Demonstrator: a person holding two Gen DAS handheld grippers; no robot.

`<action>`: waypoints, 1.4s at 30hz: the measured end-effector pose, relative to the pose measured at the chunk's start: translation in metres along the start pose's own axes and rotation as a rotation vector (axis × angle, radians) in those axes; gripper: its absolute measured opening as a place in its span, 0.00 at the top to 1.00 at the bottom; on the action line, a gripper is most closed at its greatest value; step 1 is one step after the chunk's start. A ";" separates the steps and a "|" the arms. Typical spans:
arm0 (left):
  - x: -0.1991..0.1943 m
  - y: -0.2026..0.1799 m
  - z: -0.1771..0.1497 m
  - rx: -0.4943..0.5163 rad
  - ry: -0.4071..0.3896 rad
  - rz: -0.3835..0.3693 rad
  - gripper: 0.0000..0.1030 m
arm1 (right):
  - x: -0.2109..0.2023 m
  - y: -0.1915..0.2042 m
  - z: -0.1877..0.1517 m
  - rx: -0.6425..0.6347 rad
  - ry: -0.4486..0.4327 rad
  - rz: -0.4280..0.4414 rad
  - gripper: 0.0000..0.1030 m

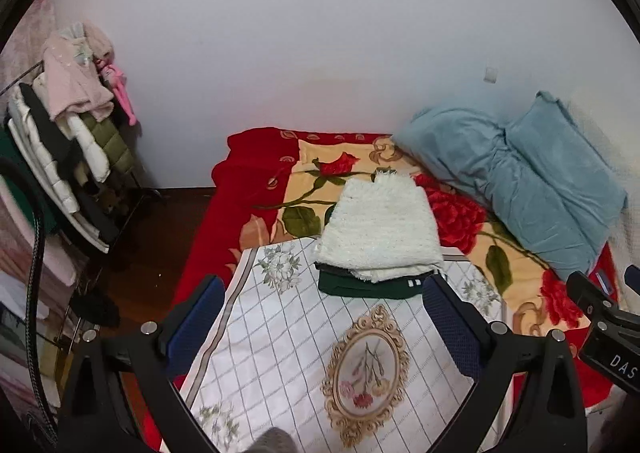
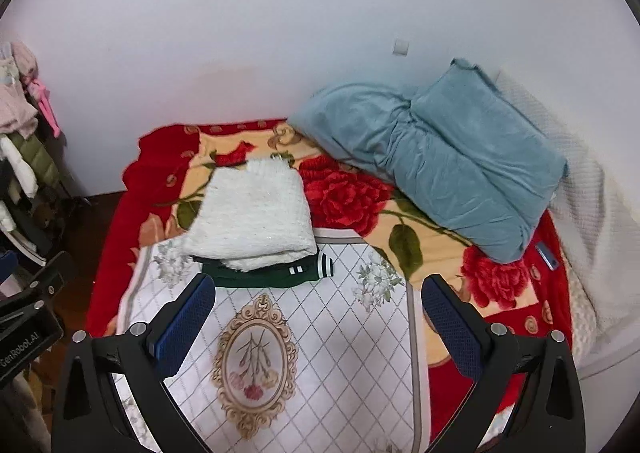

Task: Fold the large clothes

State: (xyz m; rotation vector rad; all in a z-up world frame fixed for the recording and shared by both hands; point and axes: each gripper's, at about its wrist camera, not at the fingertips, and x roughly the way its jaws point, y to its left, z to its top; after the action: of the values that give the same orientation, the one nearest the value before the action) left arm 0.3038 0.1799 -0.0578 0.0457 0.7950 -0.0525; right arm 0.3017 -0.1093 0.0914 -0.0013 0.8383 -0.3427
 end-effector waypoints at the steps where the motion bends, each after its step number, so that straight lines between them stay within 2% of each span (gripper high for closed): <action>1: -0.014 0.001 -0.001 -0.001 -0.006 -0.006 0.02 | -0.023 0.000 -0.003 -0.002 -0.014 0.006 0.00; 9: -0.093 0.004 -0.016 0.005 -0.056 -0.018 0.02 | -0.144 -0.004 -0.019 -0.012 -0.089 0.026 0.00; 18: -0.140 0.012 -0.028 -0.012 -0.051 -0.012 0.02 | -0.222 -0.010 -0.032 -0.012 -0.118 0.064 0.00; 21: -0.151 0.014 -0.028 -0.019 -0.055 -0.004 0.02 | -0.241 -0.010 -0.033 -0.015 -0.129 0.053 0.00; 31: -0.173 0.019 -0.034 -0.037 -0.097 0.009 0.02 | -0.271 -0.008 -0.032 -0.045 -0.162 0.054 0.00; 42: -0.181 0.024 -0.033 -0.054 -0.121 0.039 0.02 | -0.272 -0.008 -0.030 -0.062 -0.168 0.061 0.00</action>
State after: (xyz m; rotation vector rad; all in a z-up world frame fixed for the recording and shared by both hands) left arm 0.1548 0.2114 0.0487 0.0074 0.6741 0.0033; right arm 0.1096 -0.0313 0.2701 -0.0613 0.6813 -0.2551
